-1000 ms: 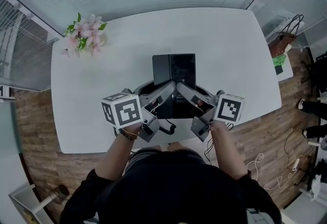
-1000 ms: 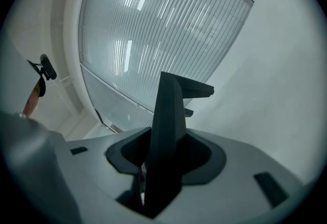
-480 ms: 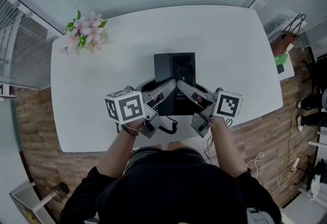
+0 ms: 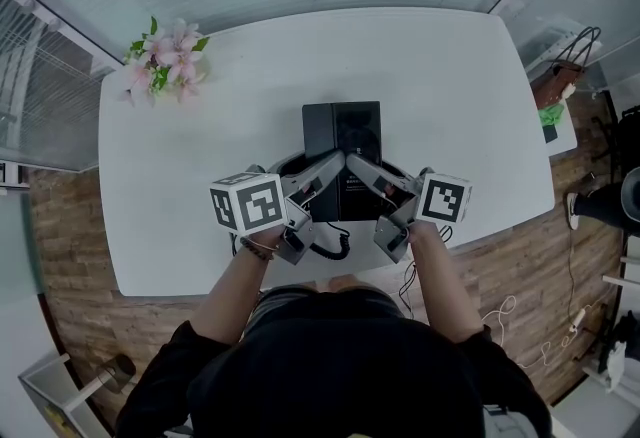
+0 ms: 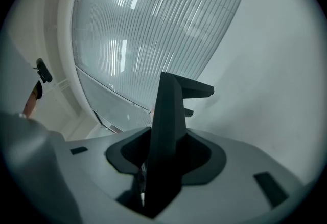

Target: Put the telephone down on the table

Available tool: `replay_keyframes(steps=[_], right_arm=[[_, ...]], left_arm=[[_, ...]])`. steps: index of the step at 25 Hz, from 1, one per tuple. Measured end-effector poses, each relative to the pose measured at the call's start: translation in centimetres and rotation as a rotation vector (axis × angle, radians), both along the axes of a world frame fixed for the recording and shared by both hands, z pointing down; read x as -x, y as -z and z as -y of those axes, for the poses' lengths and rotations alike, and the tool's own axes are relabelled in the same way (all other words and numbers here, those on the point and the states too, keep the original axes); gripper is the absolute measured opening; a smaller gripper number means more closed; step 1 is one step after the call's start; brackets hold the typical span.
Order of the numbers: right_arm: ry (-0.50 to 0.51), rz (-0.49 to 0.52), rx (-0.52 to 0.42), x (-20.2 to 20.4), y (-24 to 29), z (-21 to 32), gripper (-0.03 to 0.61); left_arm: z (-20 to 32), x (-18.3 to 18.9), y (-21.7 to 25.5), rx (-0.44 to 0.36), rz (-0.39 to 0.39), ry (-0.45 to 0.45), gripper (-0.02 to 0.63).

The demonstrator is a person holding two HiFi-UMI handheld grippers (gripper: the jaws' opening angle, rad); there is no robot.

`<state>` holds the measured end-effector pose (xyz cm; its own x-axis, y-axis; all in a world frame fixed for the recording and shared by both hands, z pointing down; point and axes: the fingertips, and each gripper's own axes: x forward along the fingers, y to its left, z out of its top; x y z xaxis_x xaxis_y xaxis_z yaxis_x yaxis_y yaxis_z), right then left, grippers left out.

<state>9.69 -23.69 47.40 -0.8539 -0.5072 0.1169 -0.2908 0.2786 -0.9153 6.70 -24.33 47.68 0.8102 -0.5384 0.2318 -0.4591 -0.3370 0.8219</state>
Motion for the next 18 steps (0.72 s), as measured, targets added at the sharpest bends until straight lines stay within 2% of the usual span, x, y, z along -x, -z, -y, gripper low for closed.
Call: replay_keyframes(steps=[18], right_arm=[[0.004,0.024,0.023,0.2,-1.7,0.4,0.186]], left_arm=[[0.4,0.1,-1.9,0.027,0.024,0.0,0.222]])
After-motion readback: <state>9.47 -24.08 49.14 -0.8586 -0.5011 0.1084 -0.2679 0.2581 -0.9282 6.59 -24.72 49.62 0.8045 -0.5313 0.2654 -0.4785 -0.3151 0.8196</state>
